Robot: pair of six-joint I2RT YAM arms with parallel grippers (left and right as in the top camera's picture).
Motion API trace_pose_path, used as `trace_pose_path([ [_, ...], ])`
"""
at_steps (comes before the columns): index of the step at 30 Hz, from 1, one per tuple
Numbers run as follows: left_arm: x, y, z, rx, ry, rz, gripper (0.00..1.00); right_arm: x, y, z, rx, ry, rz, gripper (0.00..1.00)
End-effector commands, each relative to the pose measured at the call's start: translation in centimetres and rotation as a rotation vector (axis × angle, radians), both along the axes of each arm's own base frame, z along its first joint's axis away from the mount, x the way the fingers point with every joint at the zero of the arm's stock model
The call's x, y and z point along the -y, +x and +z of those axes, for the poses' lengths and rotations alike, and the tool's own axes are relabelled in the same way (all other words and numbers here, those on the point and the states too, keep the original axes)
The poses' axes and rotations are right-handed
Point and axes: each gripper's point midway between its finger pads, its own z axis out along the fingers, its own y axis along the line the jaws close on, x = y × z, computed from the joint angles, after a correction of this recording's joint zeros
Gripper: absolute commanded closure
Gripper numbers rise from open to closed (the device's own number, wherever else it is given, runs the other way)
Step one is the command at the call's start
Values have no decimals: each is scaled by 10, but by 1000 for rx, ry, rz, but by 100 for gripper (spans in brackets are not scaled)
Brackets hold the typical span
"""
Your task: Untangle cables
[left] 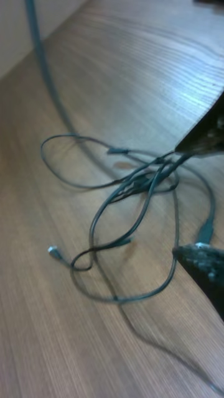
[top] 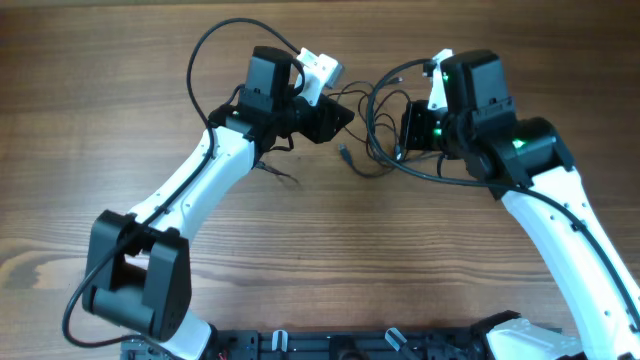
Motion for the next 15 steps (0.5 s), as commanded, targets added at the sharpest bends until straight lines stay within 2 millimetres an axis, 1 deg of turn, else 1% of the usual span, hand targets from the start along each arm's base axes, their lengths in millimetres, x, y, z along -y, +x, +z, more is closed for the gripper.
trace_pose_path([
  [1, 3, 18, -11, 30, 2, 29, 33, -4, -18, 26, 59, 34, 76, 96],
  [4, 7, 26, -20, 29, -16, 43, 33, -2, -31, 36, 68, 50, 86, 96],
  [6, 9, 31, -24, 6, -42, 69, 31, 0, -37, 38, 66, 49, 86, 96],
  [9, 12, 38, -38, -1, -47, 74, 31, -9, -43, 39, 47, 92, 130, 96],
  [10, 12, 38, -41, -5, -44, 74, 33, -10, -44, 40, 45, 100, 136, 96],
  [11, 13, 36, -44, -4, -42, 56, 37, -12, -45, 40, 43, 105, 140, 96],
  [12, 18, 31, -46, 13, -43, -4, 38, -12, -45, 40, 41, 109, 144, 96],
  [14, 30, 12, -44, 57, -74, -178, 37, -18, -49, 41, 29, 137, 168, 96],
  [15, 32, 9, -44, 67, -79, -209, 36, -19, -50, 41, 26, 144, 174, 96],
])
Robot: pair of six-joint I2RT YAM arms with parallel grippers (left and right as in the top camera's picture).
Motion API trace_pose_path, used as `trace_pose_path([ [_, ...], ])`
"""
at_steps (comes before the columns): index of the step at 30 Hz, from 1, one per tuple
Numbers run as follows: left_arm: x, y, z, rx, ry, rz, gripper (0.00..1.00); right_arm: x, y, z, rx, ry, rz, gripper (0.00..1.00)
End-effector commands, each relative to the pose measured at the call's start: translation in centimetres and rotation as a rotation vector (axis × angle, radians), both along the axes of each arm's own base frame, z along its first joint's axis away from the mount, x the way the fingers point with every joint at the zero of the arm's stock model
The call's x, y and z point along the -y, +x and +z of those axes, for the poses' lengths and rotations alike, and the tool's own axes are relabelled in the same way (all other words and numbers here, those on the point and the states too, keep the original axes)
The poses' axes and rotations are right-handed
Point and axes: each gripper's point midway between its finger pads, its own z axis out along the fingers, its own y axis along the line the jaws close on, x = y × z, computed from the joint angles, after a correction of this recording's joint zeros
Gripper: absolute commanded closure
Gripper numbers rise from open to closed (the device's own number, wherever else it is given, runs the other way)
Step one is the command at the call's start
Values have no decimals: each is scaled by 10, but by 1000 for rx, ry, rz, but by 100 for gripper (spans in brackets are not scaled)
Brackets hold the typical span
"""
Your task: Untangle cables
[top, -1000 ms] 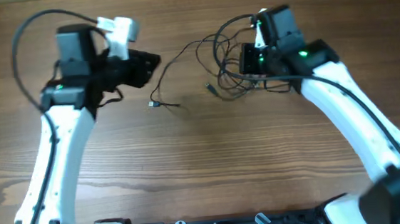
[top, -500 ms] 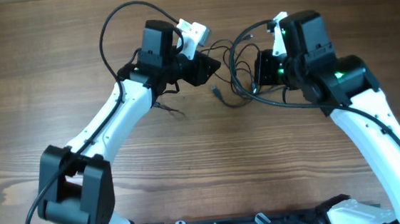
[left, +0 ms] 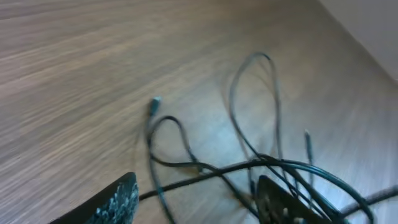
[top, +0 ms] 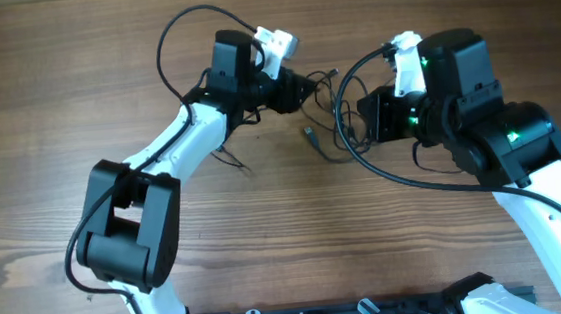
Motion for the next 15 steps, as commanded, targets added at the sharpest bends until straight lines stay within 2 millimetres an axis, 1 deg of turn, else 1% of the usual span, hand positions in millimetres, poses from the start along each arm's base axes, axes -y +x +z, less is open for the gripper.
trace_pose_path([
  [1, 15, -19, 0, 72, -31, -201, 36, -9, -10, 9, 4, 50, 56, 96],
  [3, 18, -24, 3, 107, -38, -252, 39, -10, -11, 10, 2, 58, 63, 96],
  [5, 18, -25, 3, 128, -35, -269, 39, -10, -11, 11, 4, 59, 63, 96],
  [6, 18, -25, 3, 137, -32, -274, 40, -11, -12, 11, 4, 63, 68, 96],
  [8, 20, -21, 6, 166, -39, -275, 45, -15, -15, 13, -1, 81, 89, 96],
  [10, 25, -16, 3, 198, -48, -278, 46, -17, -16, 13, -5, 91, 98, 96],
  [11, 26, -14, 1, 204, -50, -280, 55, -17, -16, 13, -5, 91, 98, 96],
  [12, 26, -14, -1, 199, -48, -280, 79, -17, -16, 13, -5, 91, 98, 96],
  [13, 26, -14, -3, 195, -47, -280, 90, -17, -16, 13, -5, 91, 98, 96],
  [14, 25, -14, -6, 188, -40, -274, 96, -17, -16, 13, -5, 91, 98, 96],
  [15, 24, -13, -7, 184, -32, -268, 96, -17, -16, 13, -5, 91, 98, 96],
])
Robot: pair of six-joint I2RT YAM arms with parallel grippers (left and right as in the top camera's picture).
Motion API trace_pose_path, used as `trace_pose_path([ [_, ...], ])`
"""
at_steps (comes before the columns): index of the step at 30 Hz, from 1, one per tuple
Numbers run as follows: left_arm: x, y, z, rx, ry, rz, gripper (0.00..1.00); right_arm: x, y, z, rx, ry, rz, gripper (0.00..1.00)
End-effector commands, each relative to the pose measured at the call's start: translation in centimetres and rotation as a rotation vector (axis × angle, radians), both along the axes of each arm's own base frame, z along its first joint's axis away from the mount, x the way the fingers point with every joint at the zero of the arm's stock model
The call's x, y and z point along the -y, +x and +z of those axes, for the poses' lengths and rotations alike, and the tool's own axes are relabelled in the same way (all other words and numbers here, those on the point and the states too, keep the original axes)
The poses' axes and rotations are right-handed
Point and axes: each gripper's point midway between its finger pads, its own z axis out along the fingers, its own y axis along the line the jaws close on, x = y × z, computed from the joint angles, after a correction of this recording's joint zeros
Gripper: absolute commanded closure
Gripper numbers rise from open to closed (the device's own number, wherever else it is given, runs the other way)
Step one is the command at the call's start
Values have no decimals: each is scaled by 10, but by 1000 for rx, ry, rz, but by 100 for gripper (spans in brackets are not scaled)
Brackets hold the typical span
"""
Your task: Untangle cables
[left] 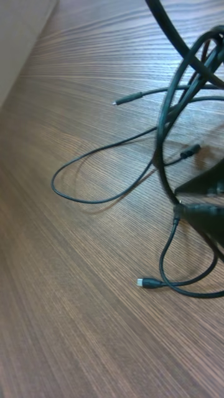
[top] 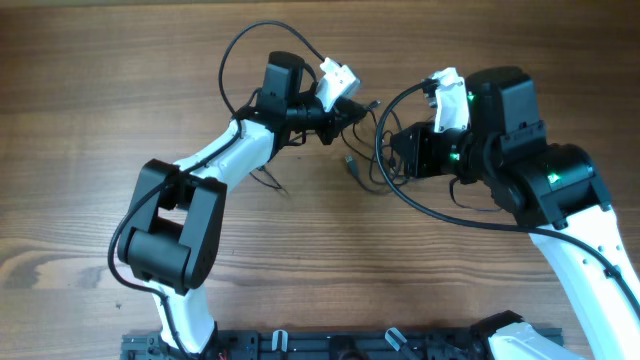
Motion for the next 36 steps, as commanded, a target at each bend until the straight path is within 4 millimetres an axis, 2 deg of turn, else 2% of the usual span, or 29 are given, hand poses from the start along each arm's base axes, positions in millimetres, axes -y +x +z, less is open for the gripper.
trace_pose_path([
  [1, 1, 1, -8, -6, 17, 1, 96, -2, -6, 10, 27, 20, 26, 96],
  [5, 0, 3, -10, -5, 28, 18, 96, -2, -6, 10, 29, 21, 26, 96],
  [6, 0, 3, -10, -8, 29, 18, 89, -2, -6, 10, 29, 21, 26, 96],
  [8, 0, 2, -10, -11, 30, 16, 37, -2, -6, 10, 28, 21, 26, 96],
  [10, 2, 1, -10, -9, 30, 11, 24, -2, -6, 10, 29, 21, 27, 96],
  [11, 4, 1, -9, -2, 27, 9, 21, -2, -6, 10, 29, 21, 27, 96],
  [12, 4, 2, -8, 4, 24, 9, 22, -3, -6, 11, 28, 23, 29, 96],
  [13, 5, 2, -7, 10, 22, 7, 30, -3, -7, 11, 28, 27, 31, 96],
  [15, 13, -1, -8, 22, 17, -10, 51, -6, -7, 13, 31, 40, 42, 96],
  [17, 20, -4, -12, 26, 19, -23, 78, -5, -8, 16, 43, 44, 42, 96],
  [18, 21, -4, -13, 28, 24, -18, 83, -5, -9, 18, 49, 46, 43, 96],
  [19, 21, -4, -13, 29, 28, -14, 80, -5, -10, 19, 51, 46, 43, 96],
  [20, 20, -2, -14, 31, 33, -7, 82, -5, -10, 20, 54, 48, 43, 96],
  [21, 19, 0, -15, 35, 41, 4, 94, -4, -11, 21, 58, 49, 43, 96],
  [24, 7, 15, -20, 47, 87, 88, 96, -2, -11, 21, 60, 42, 33, 96],
  [25, -1, 21, -16, 38, 85, 129, 96, 4, -8, 18, 61, 14, -1, 96],
  [29, -41, 43, 30, 73, 38, 239, 96, 24, 3, 12, 73, -71, -117, 96],
  [32, -83, 52, 61, 94, 32, 323, 96, 55, 12, 3, 76, -188, -275, 96],
  [36, -139, 54, 79, 56, 50, 433, 96, 94, 24, -5, 92, -348, -444, 96],
])
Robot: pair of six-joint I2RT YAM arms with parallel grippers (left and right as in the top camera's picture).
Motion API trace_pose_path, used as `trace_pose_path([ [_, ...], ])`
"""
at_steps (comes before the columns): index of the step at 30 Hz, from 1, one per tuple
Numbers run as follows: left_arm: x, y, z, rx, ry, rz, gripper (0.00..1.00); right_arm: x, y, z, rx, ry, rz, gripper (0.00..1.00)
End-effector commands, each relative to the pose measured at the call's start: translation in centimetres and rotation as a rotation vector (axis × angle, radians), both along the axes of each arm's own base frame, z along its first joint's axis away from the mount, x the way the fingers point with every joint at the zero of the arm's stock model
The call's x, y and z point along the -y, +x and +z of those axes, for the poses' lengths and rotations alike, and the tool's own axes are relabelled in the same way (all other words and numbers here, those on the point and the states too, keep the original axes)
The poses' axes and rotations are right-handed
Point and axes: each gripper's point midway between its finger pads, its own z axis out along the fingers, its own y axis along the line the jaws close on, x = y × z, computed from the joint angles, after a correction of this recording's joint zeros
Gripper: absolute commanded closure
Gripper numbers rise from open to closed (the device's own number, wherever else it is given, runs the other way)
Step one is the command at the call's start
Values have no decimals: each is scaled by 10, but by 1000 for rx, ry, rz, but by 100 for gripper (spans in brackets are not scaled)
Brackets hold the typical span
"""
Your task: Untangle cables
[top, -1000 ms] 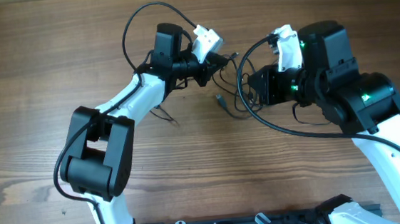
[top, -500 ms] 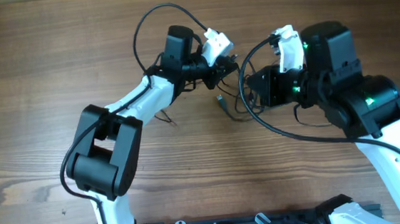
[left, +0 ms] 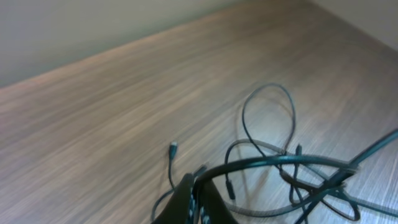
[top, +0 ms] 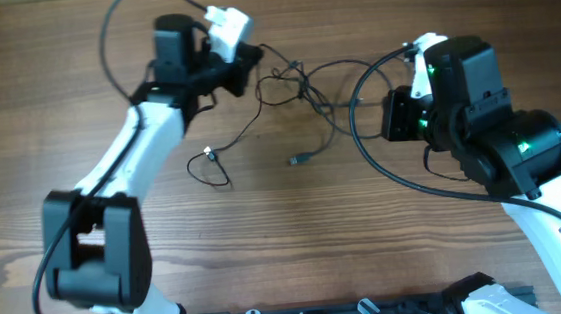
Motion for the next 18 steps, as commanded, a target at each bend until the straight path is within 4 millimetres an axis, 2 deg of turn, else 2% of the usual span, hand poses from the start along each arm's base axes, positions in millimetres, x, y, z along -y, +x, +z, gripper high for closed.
trace_pose_path([
  [1, -54, 1, 36, 12, -5, 118, 96, 48, 15, -4, 30, -168, -211, 96],
  [5, -124, -5, 88, 100, -5, 272, 96, 87, 35, -24, -30, -206, -332, 96],
  [8, -172, -16, 116, 145, 14, 401, 96, 117, 46, -33, -52, -239, -387, 96],
  [9, -182, -19, 120, 149, 17, 427, 96, 128, 47, -35, -59, -246, -408, 96],
  [12, -229, -35, 136, 162, 29, 543, 96, 181, 47, -45, -100, -258, -543, 96],
  [15, -252, -41, 138, 158, 33, 600, 96, 232, 42, -50, -118, -247, -686, 96],
  [17, -254, -43, 135, 144, 33, 606, 96, 266, 36, -54, -128, -241, -780, 96],
  [18, -254, -43, 135, 142, 33, 605, 96, 273, 34, -58, -142, -237, -799, 96],
])
